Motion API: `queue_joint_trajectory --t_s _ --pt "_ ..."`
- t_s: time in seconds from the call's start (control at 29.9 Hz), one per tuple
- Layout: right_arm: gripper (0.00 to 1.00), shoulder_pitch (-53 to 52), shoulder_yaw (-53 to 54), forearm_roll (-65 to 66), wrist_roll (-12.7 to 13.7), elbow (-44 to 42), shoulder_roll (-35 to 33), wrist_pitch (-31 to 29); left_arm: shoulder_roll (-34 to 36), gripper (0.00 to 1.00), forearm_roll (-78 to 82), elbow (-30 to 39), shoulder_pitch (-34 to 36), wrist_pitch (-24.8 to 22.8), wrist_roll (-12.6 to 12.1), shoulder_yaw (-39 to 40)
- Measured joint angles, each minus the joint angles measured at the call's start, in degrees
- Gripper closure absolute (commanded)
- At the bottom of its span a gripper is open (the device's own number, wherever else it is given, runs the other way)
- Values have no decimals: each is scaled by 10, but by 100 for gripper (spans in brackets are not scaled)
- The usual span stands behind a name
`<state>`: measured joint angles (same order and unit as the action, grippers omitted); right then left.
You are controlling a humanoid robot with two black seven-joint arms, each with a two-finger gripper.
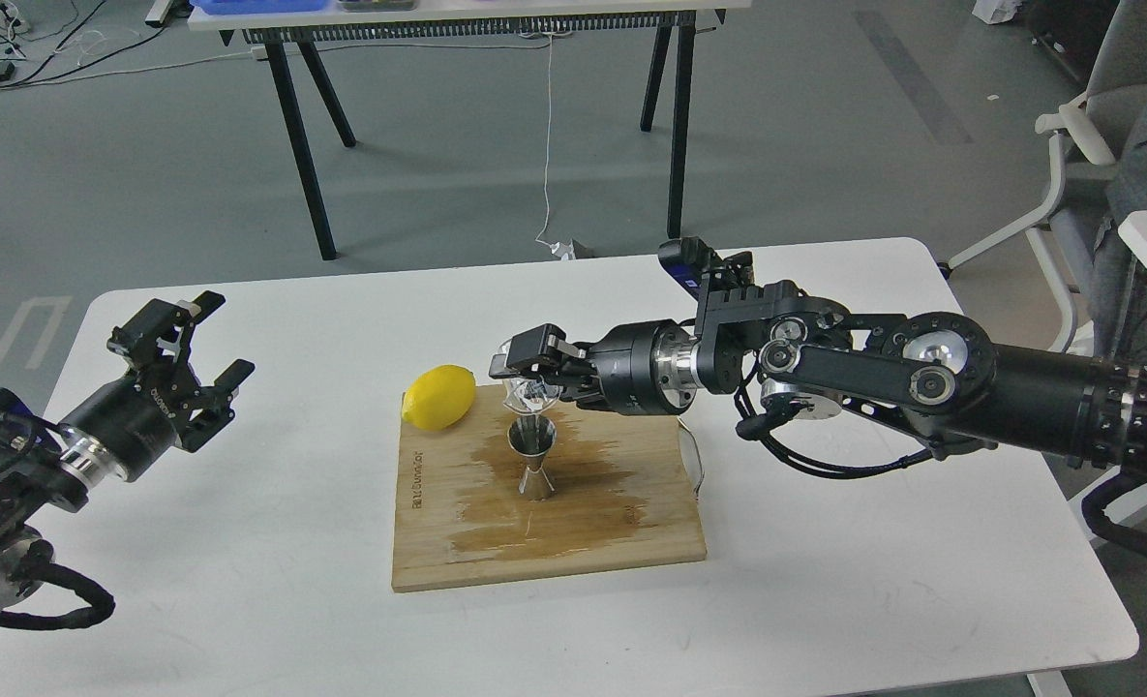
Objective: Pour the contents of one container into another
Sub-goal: 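Tilt the glass cup over the jigger to pour into it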
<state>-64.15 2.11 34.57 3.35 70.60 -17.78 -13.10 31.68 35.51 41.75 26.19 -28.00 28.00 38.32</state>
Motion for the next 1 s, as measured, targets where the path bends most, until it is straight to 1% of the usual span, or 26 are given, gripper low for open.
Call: queue_joint_trajectory --t_s 0.2,0.57,0.7,1.0 --pt "73 0 -1 7 -11 0 0 0 0 2 0 0 0 0 0 -1" --pt "73 -7 -23 58 -34 0 -2 0 0 2 0 0 0 0 0 -1" --pt "73 -7 -26 82 -46 -1 -3 1 0 2 0 0 0 0 0 -1" --pt "73 -4 -26 88 -58 -2 -2 7 0 2 0 0 -1 0 0 -1"
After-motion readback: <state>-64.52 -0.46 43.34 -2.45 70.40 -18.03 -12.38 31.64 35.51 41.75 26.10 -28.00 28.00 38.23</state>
